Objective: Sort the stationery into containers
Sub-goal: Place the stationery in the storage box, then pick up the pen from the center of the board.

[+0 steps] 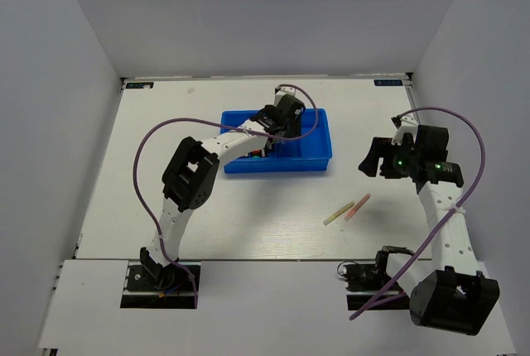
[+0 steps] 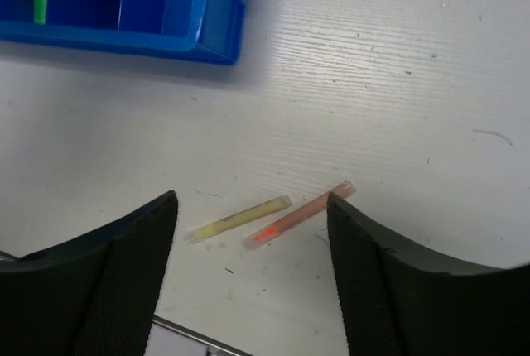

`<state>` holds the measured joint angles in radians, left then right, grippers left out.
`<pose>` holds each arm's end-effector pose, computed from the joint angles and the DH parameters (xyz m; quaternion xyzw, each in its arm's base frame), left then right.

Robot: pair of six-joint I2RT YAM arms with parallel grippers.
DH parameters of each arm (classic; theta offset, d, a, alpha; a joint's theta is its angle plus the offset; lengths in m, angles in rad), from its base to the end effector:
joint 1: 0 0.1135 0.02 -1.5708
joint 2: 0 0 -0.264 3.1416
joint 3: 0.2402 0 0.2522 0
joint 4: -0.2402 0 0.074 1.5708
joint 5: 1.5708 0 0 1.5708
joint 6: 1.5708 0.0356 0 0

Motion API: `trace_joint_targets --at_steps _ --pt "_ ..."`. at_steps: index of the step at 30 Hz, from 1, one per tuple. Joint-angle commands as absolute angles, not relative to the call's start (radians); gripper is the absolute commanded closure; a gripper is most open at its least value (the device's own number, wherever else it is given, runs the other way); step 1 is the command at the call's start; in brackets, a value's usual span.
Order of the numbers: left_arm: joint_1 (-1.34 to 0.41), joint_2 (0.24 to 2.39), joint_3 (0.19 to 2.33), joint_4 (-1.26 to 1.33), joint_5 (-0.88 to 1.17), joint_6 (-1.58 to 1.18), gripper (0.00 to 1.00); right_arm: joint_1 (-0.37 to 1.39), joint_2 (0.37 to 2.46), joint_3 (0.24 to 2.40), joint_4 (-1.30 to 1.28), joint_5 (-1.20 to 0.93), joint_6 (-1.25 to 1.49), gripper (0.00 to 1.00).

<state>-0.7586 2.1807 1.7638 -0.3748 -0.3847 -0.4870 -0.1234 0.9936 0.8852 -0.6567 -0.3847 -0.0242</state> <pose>0.3682 -0.3306 0.2094 0.0510 0.9095 -0.0738 0.4059 0.2032 -0.0117 0.2938 -0.0301 0.9056 0.1470 0.3967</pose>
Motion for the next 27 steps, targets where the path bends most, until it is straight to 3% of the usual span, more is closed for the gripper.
trace_joint_targets --at_steps 1,6,8,9,10,11,12,14,17,19,21,27 --pt "-0.758 2.149 1.759 -0.377 -0.376 -0.494 0.28 -0.126 1.008 0.887 -0.678 -0.458 -0.109 0.26" --pt "-0.756 2.116 1.773 -0.397 -0.357 -0.485 0.25 -0.126 1.023 0.903 -0.75 -0.626 -0.297 0.43" --pt "-0.758 2.088 1.749 -0.397 -0.338 -0.486 0.31 -0.124 1.037 0.913 -0.825 -0.764 -0.518 0.47" --pt "-0.758 2.033 1.72 -0.384 -0.325 -0.486 0.53 -0.124 1.055 0.919 -0.86 -0.803 -0.597 0.48" --pt "-0.758 2.01 1.701 -0.376 -0.286 -0.491 0.74 -0.124 1.072 0.946 -0.971 -0.884 -0.963 0.51" --pt "-0.756 1.987 1.663 -0.376 -0.267 -0.492 0.91 -0.123 1.131 0.959 -1.143 -0.953 -1.124 0.54" --pt "-0.758 1.914 1.632 -0.385 -0.232 -0.492 1.0 -0.124 1.153 0.98 -1.232 -0.977 -1.279 0.57" --pt "-0.758 1.837 1.586 -0.434 -0.165 -0.488 1.0 -0.123 1.231 0.983 -1.498 -0.938 -1.889 0.58" --pt "-0.759 1.712 1.504 -0.513 -0.033 -0.466 0.44 -0.115 1.296 0.971 -1.508 -0.879 -2.146 0.66" --pt "-0.775 1.599 1.386 -0.586 -0.005 -0.43 0.23 -0.106 1.354 0.954 -1.473 -0.838 -2.189 0.73" --pt "-0.805 1.542 1.312 -0.633 -0.002 -0.379 0.21 -0.094 1.39 0.934 -1.39 -0.81 -2.192 0.79" --pt "-0.824 1.249 1.088 -0.823 -0.026 -0.319 0.21 -0.051 1.468 0.899 -1.273 -0.727 -2.186 0.82"
